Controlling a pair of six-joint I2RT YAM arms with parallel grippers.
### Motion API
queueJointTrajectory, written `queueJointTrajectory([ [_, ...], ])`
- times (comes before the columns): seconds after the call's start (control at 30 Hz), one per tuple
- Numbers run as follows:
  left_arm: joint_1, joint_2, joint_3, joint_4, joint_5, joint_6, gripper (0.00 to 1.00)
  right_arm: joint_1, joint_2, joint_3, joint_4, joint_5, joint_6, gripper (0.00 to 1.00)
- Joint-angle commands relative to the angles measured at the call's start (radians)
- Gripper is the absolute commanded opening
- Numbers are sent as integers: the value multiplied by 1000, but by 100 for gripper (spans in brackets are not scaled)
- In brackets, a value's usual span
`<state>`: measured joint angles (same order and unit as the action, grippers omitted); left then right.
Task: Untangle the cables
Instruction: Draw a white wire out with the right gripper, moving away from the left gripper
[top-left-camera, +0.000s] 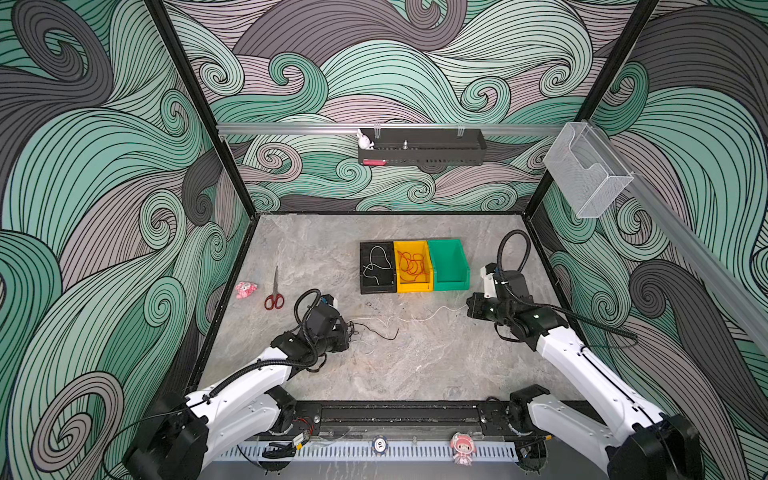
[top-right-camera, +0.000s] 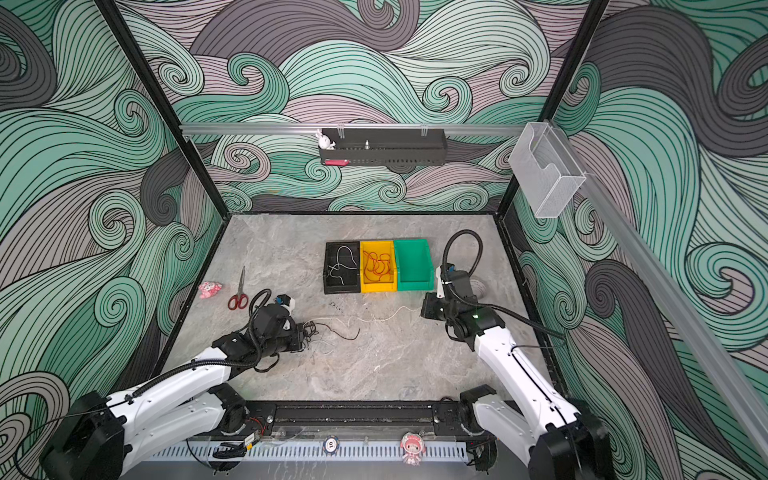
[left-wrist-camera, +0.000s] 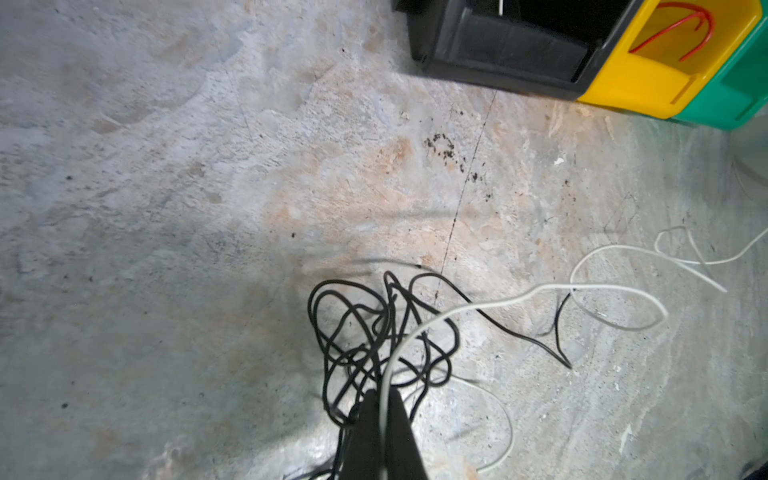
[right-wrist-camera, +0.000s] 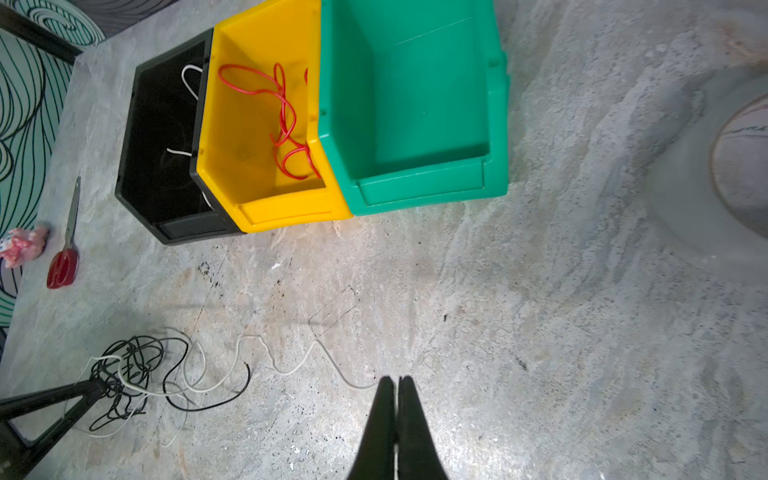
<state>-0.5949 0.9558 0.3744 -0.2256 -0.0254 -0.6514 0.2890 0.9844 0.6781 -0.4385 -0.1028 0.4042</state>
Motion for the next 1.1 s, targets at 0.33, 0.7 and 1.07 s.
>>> queueJointTrajectory([
  [0.33, 14, -79, -48, 0, -61, -48, 0, -237, -29, 24, -32, -173, 37, 0],
  [0.7, 14, -18, 49, -52, 67, -17, 43, -155, -32, 8, 33, -310, 97, 0],
  [1.07, 14, -76, 99, -78, 135, -4, 46, 1, -29, 28, 54, -302, 128, 0],
])
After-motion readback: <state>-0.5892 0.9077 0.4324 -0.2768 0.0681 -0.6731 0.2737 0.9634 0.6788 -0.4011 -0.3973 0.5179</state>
